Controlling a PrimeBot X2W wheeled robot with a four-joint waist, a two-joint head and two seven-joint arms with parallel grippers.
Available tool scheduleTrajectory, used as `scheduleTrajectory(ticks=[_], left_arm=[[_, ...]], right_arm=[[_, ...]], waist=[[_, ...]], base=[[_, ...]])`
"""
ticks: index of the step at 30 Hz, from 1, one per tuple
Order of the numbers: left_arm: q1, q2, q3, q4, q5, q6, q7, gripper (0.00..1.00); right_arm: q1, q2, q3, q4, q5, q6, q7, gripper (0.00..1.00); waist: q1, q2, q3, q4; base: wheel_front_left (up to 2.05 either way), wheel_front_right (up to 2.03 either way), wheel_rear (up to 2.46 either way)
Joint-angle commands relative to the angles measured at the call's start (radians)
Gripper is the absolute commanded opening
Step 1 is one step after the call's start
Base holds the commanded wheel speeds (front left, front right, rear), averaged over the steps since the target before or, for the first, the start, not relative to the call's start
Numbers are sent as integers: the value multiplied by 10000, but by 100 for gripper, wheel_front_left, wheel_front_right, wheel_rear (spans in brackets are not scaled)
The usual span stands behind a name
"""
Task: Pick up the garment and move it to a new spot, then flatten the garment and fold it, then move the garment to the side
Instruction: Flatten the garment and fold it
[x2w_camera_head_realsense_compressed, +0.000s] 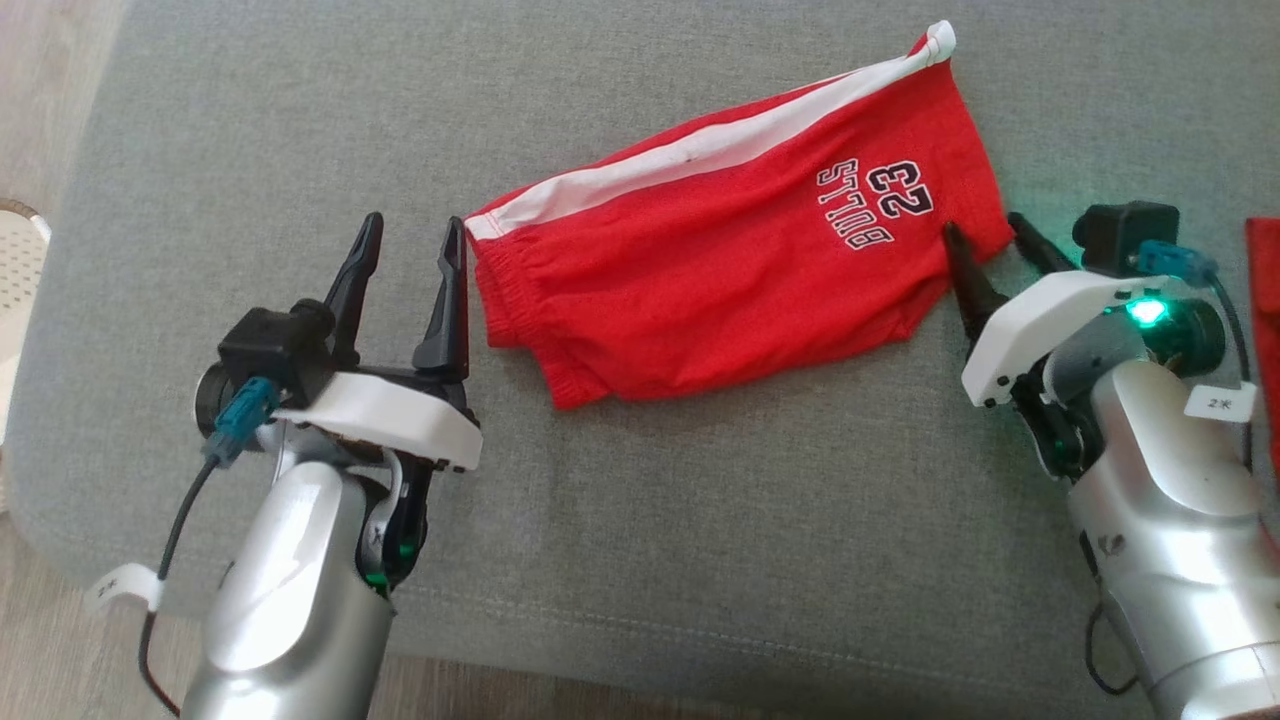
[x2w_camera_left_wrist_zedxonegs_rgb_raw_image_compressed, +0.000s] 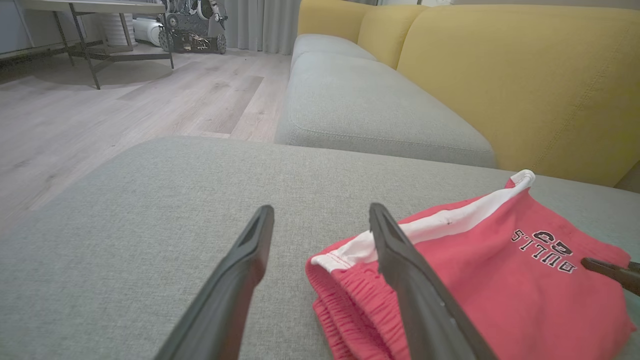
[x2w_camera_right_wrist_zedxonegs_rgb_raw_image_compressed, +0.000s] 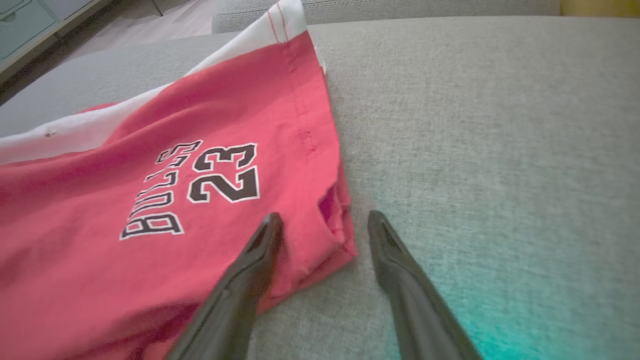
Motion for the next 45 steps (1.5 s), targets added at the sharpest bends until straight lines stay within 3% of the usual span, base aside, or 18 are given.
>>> scheduleTrajectory(ticks=[1, 2, 7, 16, 25, 32, 38, 45], left_arm=[[-346, 150, 421, -332, 118, -59, -120, 100], [-343, 147, 439, -332, 136, -74, -120, 100], [-230, 156, 569, -348, 251, -100, -120, 100], [85, 289, 732, -463, 344, -82, -120, 100], [314, 461, 736, -595, 344, -29, -120, 100], [356, 505, 652, -599, 308, -4, -68, 100], [373, 548, 593, -584, 275, -8, -29, 100], [330, 464, 429, -508, 200, -47, -34, 100]], right_arm=[[81, 161, 413, 72, 161, 65, 141, 24], [73, 155, 476, 117, 252, 65, 98, 0], [383, 211, 535, -24, 799, 65, -667, 0], [2311, 595, -348, -1091, 1058, 65, -1824, 0], [4269, 1071, -1934, -2932, 637, 65, -1493, 0], [4725, 1248, -2496, -4298, 241, 65, -901, 0], [3992, 1275, -1776, -5844, -292, 65, -246, 0], [2466, 1290, 872, -6875, -396, 65, 842, 0]], waist=[[0, 0, 10, -30], [0, 0, 9, -47], [0, 0, -145, -286], [0, 0, -478, -817], [0, 0, -584, -1121], [0, 0, -677, -1144], [0, 0, -816, -1083], [0, 0, -875, -651]], base=[[0, 0, 0], [0, 0, 0], [0, 0, 0], [0, 0, 0], [0, 0, 0], [0, 0, 0], [0, 0, 0], [0, 0, 0]])
